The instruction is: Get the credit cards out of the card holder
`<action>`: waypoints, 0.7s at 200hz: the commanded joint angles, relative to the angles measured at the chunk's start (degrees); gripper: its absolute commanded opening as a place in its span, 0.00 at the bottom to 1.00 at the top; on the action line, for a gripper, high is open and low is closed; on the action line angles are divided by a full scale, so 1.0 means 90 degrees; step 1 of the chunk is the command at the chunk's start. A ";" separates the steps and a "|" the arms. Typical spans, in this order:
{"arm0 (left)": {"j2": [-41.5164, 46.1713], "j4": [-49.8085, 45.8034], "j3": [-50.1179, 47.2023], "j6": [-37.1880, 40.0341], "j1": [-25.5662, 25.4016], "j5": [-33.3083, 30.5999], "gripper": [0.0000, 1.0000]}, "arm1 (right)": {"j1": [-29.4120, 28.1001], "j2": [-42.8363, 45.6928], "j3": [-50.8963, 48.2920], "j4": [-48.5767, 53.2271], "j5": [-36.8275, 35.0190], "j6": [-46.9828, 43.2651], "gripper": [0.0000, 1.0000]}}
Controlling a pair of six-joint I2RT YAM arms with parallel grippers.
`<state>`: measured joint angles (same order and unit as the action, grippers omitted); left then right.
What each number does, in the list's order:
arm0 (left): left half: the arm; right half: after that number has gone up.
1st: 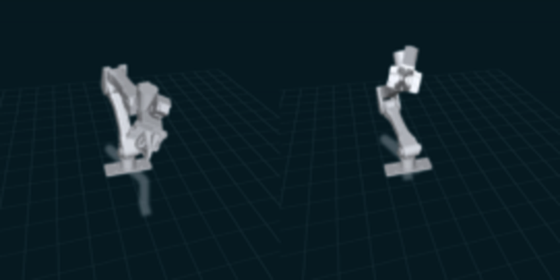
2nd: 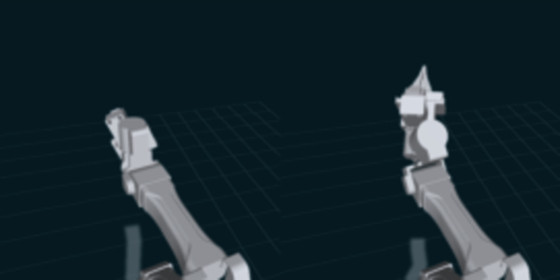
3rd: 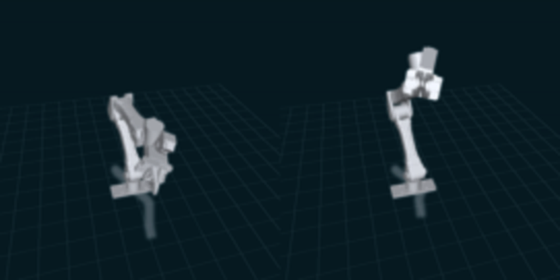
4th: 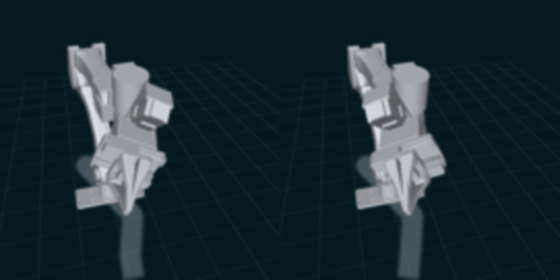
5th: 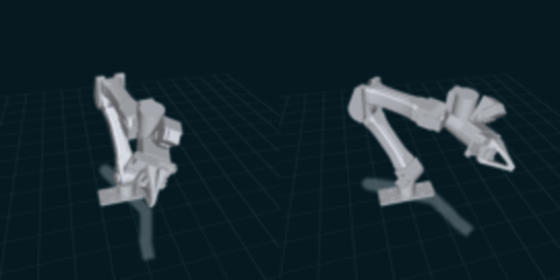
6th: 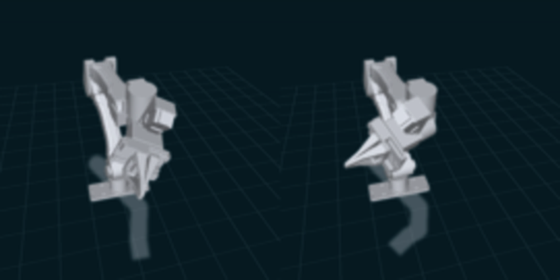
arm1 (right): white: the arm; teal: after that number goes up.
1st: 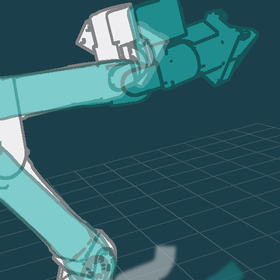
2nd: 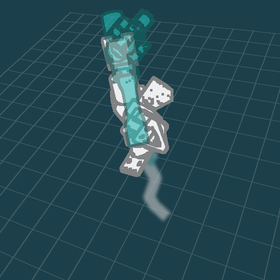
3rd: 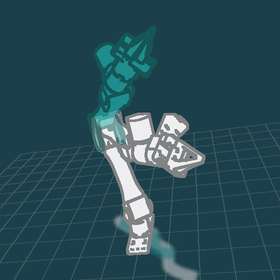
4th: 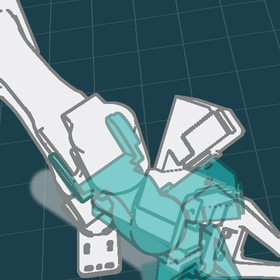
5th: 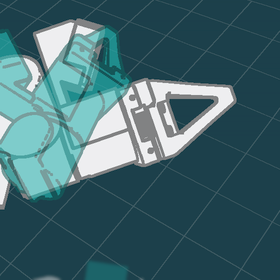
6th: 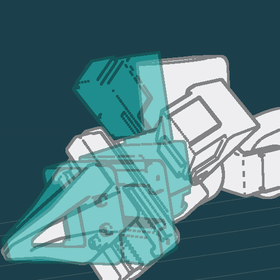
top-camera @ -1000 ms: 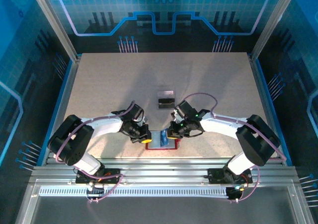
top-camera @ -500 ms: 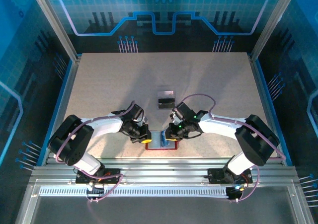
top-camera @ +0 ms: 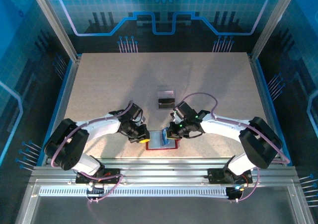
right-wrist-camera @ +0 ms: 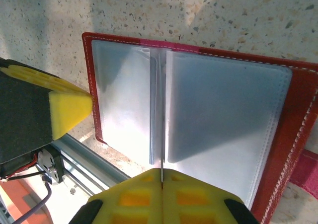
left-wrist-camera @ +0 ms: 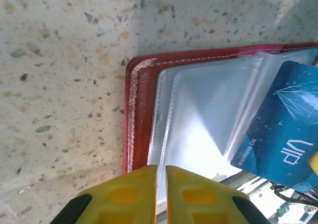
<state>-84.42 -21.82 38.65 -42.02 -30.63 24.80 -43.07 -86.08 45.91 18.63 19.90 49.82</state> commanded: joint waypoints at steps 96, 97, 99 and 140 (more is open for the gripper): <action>0.0663 -0.0172 -0.0023 -0.0003 0.0451 -0.0176 0.13 | 0.0146 -0.0274 0.2086 0.2793 -0.0653 -0.4202 0.02; 0.0671 -0.0172 -0.0025 -0.0011 0.0458 -0.0176 0.13 | 0.0146 -0.0282 0.2110 0.2822 -0.0680 -0.4244 0.02; 0.0697 -0.0158 -0.0041 -0.0014 0.0467 -0.0174 0.13 | 0.0147 -0.0314 0.2153 0.2876 -0.0730 -0.4341 0.02; 0.0961 -0.0131 -0.0165 -0.0002 0.0645 -0.0197 0.13 | 0.0163 -0.0697 0.2832 0.3380 -0.0951 -0.6604 0.01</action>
<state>-77.43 -22.17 38.33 -42.02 -25.63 23.70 -42.04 -90.48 68.10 42.50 13.65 7.07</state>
